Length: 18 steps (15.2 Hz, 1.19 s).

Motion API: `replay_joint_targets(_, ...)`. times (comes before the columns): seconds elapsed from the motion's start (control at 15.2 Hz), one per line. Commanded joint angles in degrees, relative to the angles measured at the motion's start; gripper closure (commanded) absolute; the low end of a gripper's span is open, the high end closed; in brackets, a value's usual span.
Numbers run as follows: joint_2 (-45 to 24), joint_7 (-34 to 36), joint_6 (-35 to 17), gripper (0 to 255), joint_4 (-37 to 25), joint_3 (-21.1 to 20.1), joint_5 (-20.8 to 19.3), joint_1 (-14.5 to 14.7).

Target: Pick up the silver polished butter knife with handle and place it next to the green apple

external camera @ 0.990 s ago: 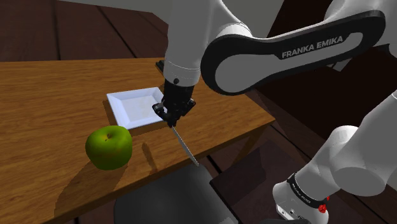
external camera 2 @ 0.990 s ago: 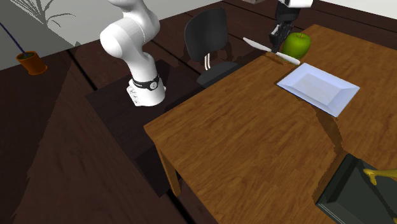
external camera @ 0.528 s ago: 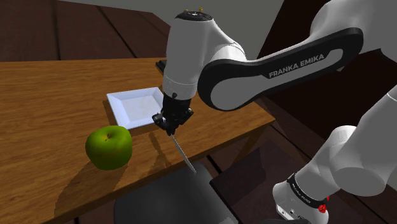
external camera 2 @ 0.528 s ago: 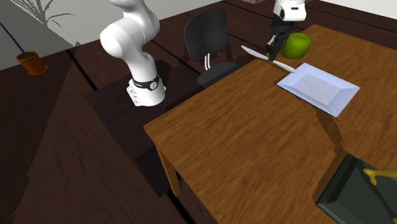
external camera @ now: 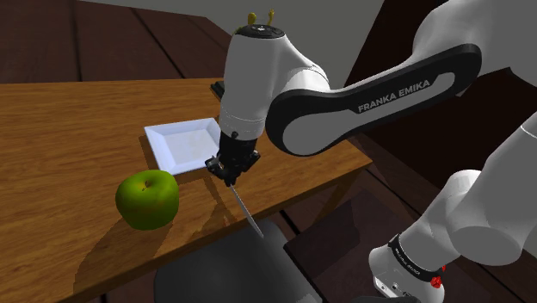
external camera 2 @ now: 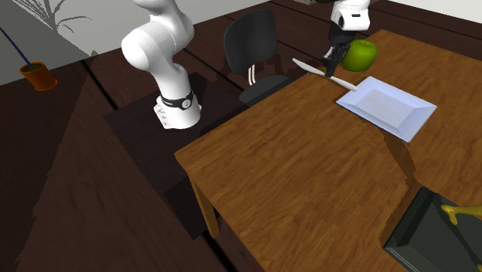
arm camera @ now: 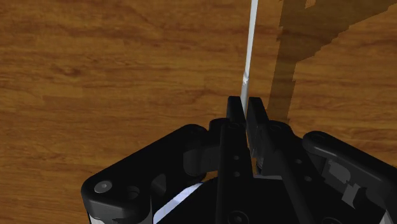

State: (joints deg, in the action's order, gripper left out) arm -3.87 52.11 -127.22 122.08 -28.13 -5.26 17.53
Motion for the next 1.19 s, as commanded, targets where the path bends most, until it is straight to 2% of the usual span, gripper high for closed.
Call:
replay_joint_targets(0.0,-0.02,0.01,-0.01,255,0.00,0.01,-0.01,0.00)
replay_joint_targets(0.07,-0.01,0.00,-0.01,0,0.01,0.01,-0.01,-0.01)
replay_joint_targets(0.4,-0.01,0.00,-0.01,0,0.01,0.01,0.00,-0.01)
replay_joint_targets(0.66,3.68,-1.69,6.81,0,-3.64,-0.12,2.41,-0.18)
replay_joint_targets(1.12,3.68,-1.69,6.81,0,-3.64,-0.11,2.41,-0.17)
